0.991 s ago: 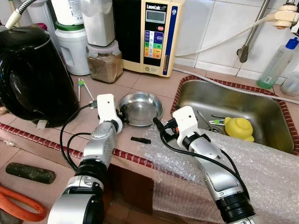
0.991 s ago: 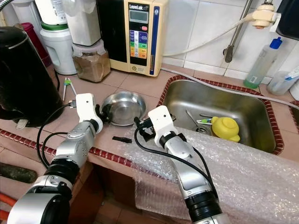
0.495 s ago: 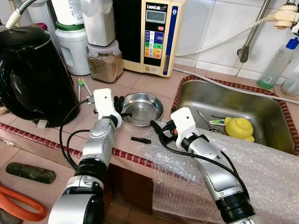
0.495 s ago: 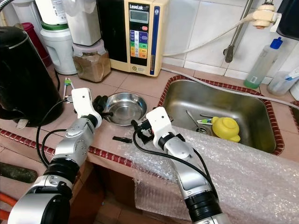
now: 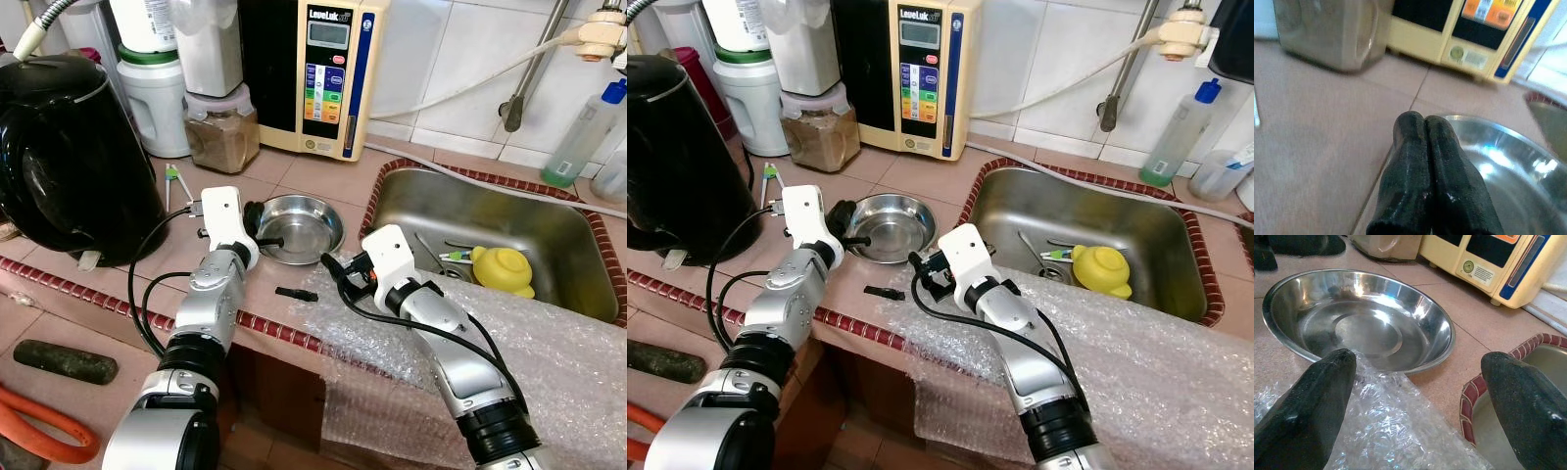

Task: Kitchen organization

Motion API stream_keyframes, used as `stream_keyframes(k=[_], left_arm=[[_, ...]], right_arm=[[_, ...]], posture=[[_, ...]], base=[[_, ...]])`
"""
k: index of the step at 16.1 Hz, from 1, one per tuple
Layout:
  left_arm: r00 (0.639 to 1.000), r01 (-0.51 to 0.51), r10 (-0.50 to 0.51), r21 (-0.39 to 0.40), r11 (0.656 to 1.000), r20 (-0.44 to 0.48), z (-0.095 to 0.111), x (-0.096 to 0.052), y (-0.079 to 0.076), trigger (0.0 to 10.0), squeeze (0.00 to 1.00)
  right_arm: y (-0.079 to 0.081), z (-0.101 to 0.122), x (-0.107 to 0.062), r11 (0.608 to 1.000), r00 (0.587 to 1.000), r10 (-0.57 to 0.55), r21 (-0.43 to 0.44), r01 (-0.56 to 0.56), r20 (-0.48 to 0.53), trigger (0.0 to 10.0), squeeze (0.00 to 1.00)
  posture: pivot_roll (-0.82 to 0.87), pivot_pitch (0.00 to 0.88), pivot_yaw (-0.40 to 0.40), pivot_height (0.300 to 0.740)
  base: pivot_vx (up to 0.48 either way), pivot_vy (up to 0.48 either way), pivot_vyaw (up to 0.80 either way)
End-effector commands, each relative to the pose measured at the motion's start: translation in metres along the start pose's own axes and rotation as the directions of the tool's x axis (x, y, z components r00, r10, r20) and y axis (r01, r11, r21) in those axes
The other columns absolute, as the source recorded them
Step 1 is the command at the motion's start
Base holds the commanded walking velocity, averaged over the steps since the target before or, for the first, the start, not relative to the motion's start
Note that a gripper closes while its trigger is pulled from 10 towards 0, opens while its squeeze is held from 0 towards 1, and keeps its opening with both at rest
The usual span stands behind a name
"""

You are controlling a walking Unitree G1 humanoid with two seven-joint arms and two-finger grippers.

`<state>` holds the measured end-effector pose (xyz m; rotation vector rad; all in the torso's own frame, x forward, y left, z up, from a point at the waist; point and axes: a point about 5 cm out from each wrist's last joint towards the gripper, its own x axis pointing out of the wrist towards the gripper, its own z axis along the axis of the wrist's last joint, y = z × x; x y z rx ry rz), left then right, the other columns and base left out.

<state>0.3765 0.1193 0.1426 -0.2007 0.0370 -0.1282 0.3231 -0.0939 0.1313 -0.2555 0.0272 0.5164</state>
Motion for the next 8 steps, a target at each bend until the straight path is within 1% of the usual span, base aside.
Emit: stream_keyframes(k=[1,2,3,4,6,7,8], left_arm=[[0.997,0.002,0.0,-0.018,1.0,0.08,0.014,0.001,-0.001,10.0,1.0],[0.996,0.021,-0.022,0.009,1.0,0.082,0.017,0.001,-0.003,10.0,1.0],[0.997,0.075,-0.077,0.099,0.992,0.012,0.013,0.001,-0.009,10.0,1.0],[0.994,0.102,-0.104,0.095,0.99,0.021,0.015,0.0,-0.014,10.0,1.0],[0.995,0.098,-0.101,0.103,0.99,0.026,0.017,-0.002,-0.016,10.0,1.0],[0.996,0.088,-0.088,0.113,0.99,-0.008,0.016,-0.002,-0.014,10.0,1.0],[0.995,0.048,-0.039,0.104,0.993,-0.09,0.014,-0.004,-0.006,10.0,1.0]], right_arm=[[-0.004,0.002,0.002,1.0,1.0,-0.021,-0.002,0.021,-0.001,10.0,0.0],[-0.004,0.001,0.001,1.0,1.0,-0.021,-0.002,0.021,-0.002,10.0,0.0],[-0.005,0.001,0.001,1.0,1.0,-0.02,-0.003,0.02,-0.005,10.0,0.0],[-0.005,0.0,0.0,1.0,1.0,-0.019,-0.004,0.019,-0.006,10.0,0.0],[-0.005,0.0,0.0,1.0,1.0,-0.019,-0.005,0.019,-0.008,10.0,0.0],[-0.004,-0.001,-0.001,1.0,1.0,-0.005,-0.003,0.005,-0.014,10.0,0.0],[-0.002,-0.001,-0.002,1.0,1.0,0.018,-0.013,-0.018,-0.014,10.0,0.0]], posture=[[0.15,0.0,0.007,0.74],[0.15,0.0,0.007,0.74],[0.15,0.0,0.007,0.74],[0.15,0.0,0.007,0.74],[0.15,0.0,0.006,0.74],[0.15,0.0,0.004,0.74],[0.15,0.0,0.003,0.74]], base=[[0.0,0.0,0.0],[0.0,0.0,0.0],[0.0,0.0,0.0],[0.0,0.0,0.0],[0.0,0.0,0.0],[0.0,0.0,0.0],[0.0,0.0,0.0]])
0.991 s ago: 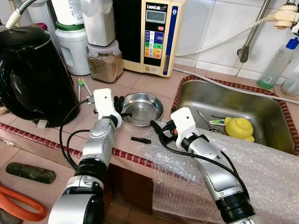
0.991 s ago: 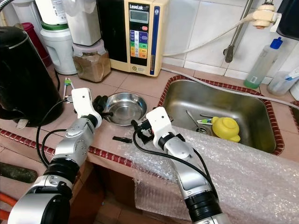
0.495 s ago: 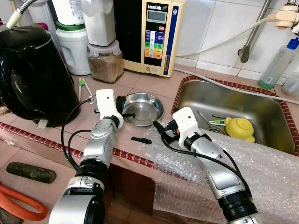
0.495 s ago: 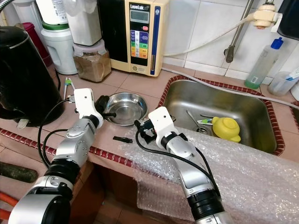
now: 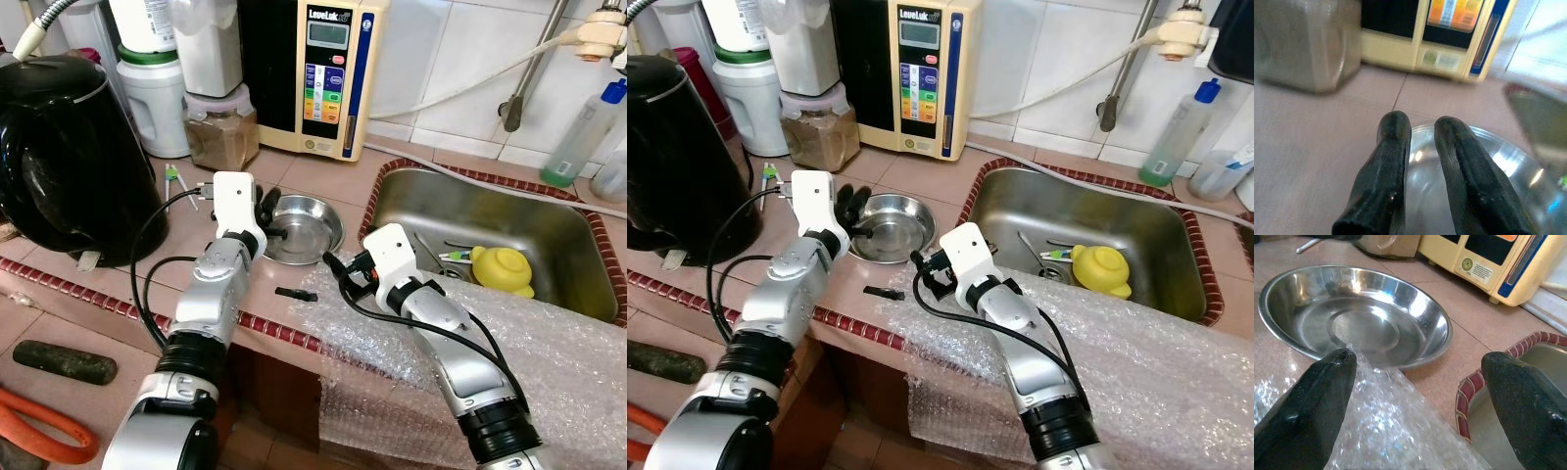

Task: Kitchen organization

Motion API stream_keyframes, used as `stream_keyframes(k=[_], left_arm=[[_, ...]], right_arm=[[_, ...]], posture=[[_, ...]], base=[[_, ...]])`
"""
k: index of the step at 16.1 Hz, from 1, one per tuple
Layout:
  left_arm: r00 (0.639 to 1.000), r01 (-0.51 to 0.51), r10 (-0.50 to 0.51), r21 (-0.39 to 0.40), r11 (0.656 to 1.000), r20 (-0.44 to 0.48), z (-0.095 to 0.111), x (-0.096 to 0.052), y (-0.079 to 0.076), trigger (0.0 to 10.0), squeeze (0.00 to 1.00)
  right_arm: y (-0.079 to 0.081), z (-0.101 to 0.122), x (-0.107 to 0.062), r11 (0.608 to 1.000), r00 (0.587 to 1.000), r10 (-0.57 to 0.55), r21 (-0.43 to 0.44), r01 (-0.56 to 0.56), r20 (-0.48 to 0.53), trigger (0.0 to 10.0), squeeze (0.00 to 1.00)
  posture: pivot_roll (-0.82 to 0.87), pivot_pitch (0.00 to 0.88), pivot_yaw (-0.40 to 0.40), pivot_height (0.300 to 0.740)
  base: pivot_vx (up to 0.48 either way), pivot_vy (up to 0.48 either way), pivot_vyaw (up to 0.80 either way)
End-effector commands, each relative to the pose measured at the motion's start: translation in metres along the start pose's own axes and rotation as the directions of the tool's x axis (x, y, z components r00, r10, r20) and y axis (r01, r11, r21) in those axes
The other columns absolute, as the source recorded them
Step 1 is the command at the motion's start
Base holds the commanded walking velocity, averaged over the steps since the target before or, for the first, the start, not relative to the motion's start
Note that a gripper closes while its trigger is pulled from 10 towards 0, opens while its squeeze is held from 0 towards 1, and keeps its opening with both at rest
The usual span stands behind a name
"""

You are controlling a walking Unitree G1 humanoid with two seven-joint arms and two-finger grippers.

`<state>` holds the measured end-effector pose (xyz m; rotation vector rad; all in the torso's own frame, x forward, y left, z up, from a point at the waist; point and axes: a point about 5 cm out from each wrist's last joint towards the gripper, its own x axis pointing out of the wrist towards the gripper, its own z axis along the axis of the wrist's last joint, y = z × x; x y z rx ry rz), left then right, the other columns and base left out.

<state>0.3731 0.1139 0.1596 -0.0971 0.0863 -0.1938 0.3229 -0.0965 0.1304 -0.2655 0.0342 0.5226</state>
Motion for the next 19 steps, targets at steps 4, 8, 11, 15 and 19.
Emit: stream_keyframes(k=[4,8,11,15,19], left_arm=[[0.994,-0.067,0.071,0.048,0.997,-0.08,-0.013,-0.01,0.019,10.0,1.0],[0.988,-0.066,0.076,0.079,0.995,-0.135,-0.018,-0.017,0.025,10.0,1.0],[0.987,-0.063,0.073,0.077,0.995,-0.14,-0.016,-0.017,0.026,10.0,1.0],[0.983,-0.014,0.024,0.059,0.998,-0.182,-0.022,-0.018,0.016,10.0,1.0],[0.977,0.03,-0.015,0.071,0.997,-0.212,-0.028,-0.018,0.009,10.0,1.0]], right_arm=[[0.001,-0.003,-0.002,1.0,1.0,0.017,-0.005,-0.017,-0.016,10.0,0.0],[0.002,-0.004,-0.001,1.0,0.999,0.029,-0.009,-0.03,-0.023,10.0,0.0],[0.003,-0.005,-0.002,0.999,0.999,0.031,-0.009,-0.031,-0.027,10.0,0.0],[0.002,-0.005,-0.002,0.999,0.999,0.03,-0.011,-0.031,-0.025,10.0,0.0],[0.003,-0.005,-0.001,0.999,0.999,0.035,-0.012,-0.035,-0.03,10.0,0.0]], posture=[[0.15,0.0,-0.002,0.74],[0.15,0.0,-0.004,0.74],[0.15,0.0,-0.003,0.74],[0.15,0.0,-0.003,0.74],[0.15,0.0,-0.006,0.74]], base=[[0.0,0.0,0.0],[0.0,0.0,0.0],[0.0,0.0,0.0],[0.0,0.0,0.0],[0.0,0.0,0.0]])
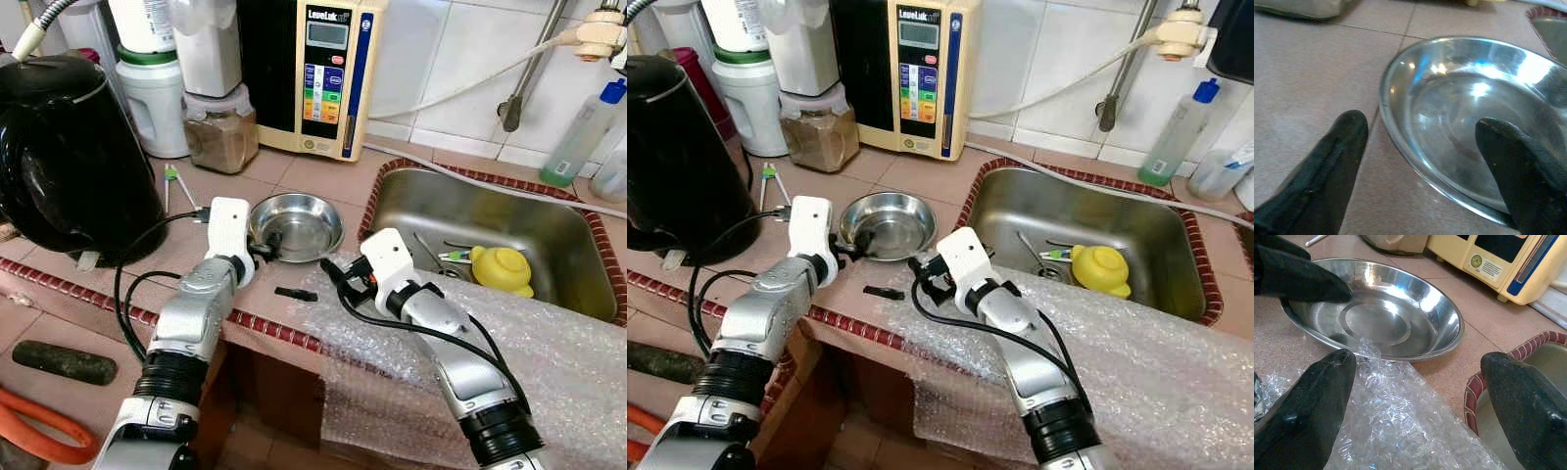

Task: Kitchen organization

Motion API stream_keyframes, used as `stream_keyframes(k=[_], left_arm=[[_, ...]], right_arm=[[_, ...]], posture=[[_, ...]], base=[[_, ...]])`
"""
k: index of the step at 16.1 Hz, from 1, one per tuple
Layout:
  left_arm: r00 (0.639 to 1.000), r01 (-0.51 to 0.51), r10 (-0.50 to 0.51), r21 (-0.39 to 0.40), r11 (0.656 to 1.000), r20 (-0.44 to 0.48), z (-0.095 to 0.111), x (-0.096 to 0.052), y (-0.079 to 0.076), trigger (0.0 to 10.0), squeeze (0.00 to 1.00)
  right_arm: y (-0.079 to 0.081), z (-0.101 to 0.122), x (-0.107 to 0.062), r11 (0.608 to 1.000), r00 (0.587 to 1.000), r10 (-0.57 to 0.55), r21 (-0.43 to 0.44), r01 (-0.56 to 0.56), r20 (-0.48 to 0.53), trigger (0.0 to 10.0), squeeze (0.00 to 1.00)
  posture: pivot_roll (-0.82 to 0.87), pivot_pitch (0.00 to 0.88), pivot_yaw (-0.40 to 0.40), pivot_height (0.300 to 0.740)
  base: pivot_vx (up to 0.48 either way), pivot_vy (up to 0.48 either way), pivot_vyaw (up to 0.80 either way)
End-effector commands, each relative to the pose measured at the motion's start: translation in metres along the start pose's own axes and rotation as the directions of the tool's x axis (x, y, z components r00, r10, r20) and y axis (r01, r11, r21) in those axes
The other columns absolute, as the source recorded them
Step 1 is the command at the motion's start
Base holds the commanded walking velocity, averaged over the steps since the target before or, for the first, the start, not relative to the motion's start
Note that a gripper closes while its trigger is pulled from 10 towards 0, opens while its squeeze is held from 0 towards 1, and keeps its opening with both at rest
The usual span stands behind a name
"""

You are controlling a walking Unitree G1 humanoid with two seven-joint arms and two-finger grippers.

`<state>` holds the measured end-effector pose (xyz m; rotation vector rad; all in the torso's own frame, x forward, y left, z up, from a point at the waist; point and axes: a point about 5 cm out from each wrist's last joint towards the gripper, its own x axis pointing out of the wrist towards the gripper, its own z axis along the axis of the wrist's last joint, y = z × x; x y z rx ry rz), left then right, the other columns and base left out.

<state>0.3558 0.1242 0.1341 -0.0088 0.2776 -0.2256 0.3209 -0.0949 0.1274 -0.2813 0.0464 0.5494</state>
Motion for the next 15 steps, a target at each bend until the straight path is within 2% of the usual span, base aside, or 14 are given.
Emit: stream_keyframes(k=[1,2,3,15], left_arm=[[0.999,0.023,-0.022,0.018,1.0,-0.04,-0.008,-0.001,-0.003,8.0,1.0],[0.997,0.057,-0.056,0.01,0.998,-0.057,-0.014,-0.002,-0.007,0.0,0.3],[0.995,0.069,-0.069,-0.002,0.998,-0.071,-0.017,-0.003,-0.009,0.0,0.0],[0.999,-0.006,0.0,-0.103,0.995,-0.052,-0.013,-0.001,0.001,0.0,0.0]], right_arm=[[0.0,-0.003,0.0,1.0,1.0,0.007,0.001,-0.007,-0.017,10.0,0.0],[0.001,-0.002,0.0,1.0,1.0,0.011,0.0,-0.011,-0.016,10.0,0.0],[0.001,-0.002,0.0,1.0,1.0,0.011,-0.002,-0.011,-0.017,10.0,0.0],[0.001,-0.003,0.002,1.0,1.0,0.011,-0.008,-0.012,-0.02,10.0,0.0]], posture=[[0.15,0.0,-0.006,0.74],[0.15,0.0,-0.005,0.74],[0.15,0.0,-0.005,0.74],[0.15,0.0,-0.004,0.74]], base=[[0.0,0.0,0.0],[0.0,0.0,0.0],[0.0,0.0,0.0],[0.0,0.0,0.0]])
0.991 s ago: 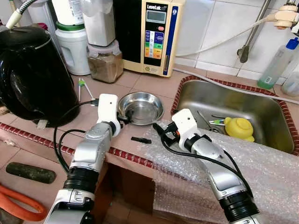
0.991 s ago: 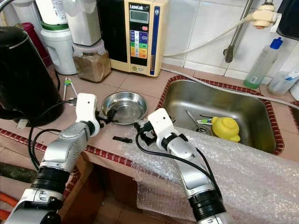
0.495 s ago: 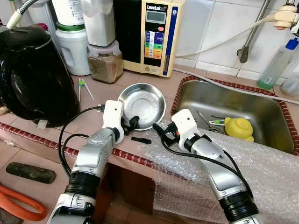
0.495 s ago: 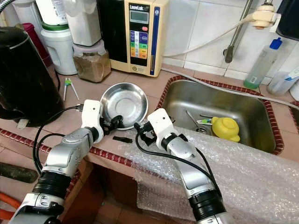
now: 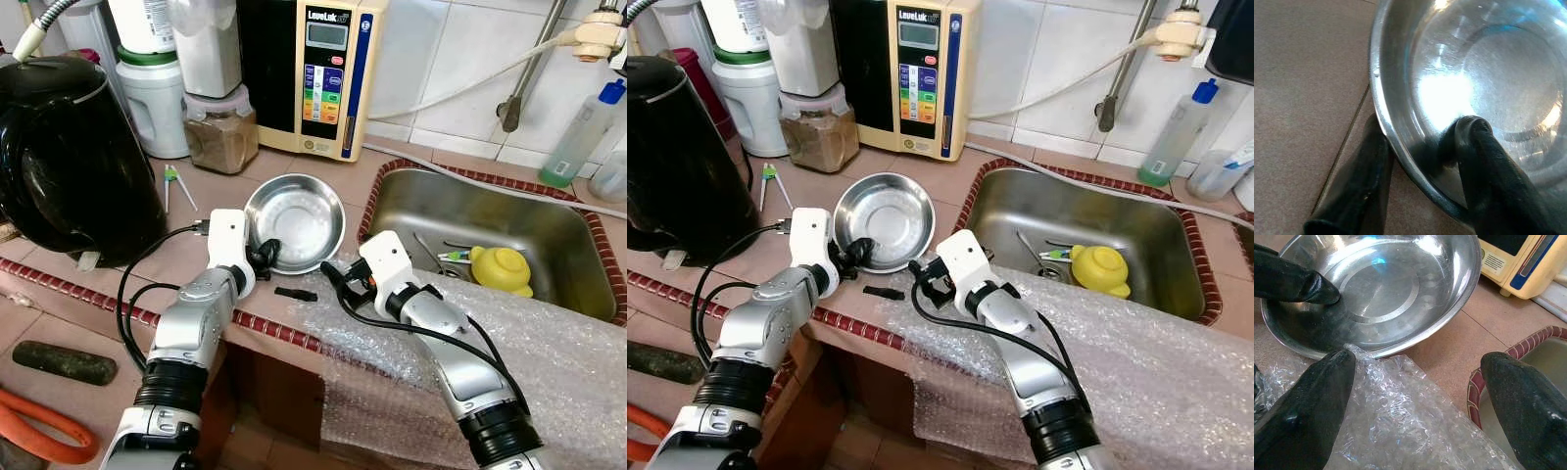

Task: Kitchen organization

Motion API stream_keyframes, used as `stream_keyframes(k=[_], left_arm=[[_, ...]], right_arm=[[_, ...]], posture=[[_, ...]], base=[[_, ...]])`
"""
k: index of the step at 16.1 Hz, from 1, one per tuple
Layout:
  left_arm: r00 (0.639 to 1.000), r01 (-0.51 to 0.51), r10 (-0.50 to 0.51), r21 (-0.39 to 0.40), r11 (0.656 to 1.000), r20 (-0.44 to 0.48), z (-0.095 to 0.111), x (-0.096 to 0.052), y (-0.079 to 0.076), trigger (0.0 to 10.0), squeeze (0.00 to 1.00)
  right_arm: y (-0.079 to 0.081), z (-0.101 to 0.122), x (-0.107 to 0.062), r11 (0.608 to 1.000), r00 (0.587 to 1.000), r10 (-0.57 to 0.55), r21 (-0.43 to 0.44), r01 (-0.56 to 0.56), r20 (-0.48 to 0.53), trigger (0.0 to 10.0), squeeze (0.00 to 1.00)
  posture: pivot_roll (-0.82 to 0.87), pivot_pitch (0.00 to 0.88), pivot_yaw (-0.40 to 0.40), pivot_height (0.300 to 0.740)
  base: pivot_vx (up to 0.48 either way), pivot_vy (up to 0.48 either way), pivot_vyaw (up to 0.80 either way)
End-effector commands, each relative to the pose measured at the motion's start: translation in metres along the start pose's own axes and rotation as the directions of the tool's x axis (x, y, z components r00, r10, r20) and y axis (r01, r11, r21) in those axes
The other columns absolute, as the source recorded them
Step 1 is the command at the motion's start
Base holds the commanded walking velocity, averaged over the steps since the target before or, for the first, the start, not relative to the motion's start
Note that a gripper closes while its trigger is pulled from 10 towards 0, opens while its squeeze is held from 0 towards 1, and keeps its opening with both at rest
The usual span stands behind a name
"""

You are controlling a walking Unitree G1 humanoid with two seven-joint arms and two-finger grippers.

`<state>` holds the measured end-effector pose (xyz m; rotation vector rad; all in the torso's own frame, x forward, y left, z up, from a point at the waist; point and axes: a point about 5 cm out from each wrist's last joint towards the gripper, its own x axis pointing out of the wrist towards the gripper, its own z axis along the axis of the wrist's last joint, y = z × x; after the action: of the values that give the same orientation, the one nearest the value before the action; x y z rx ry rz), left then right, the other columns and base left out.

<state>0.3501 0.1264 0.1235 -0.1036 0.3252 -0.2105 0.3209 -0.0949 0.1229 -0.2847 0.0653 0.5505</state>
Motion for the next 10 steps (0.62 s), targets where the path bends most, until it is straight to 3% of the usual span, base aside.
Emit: stream_keyframes(k=[1,10], left_arm=[[1.0,-0.017,0.017,-0.026,1.0,0.003,0.0019,0.002,0.0002,0.0,0.0],[0.999,-0.022,0.023,-0.041,0.999,0.025,0.0056,0.0031,-0.0006,0.0,0.0]], right_arm=[[0.0001,0.0015,0.002,1.0,1.0,0.007,-0.01,-0.007,-0.001,10.0,0.0],[-0.0015,-0.0004,0.0028,1.0,1.0,-0.008,-0.007,0.008,-0.006,10.0,0.0]], posture=[[0.15,0.0,-0.003,0.74],[0.15,0.0,0.001,0.74]], base=[[0.0,0.0,0.0],[0.0,0.0,0.0]])
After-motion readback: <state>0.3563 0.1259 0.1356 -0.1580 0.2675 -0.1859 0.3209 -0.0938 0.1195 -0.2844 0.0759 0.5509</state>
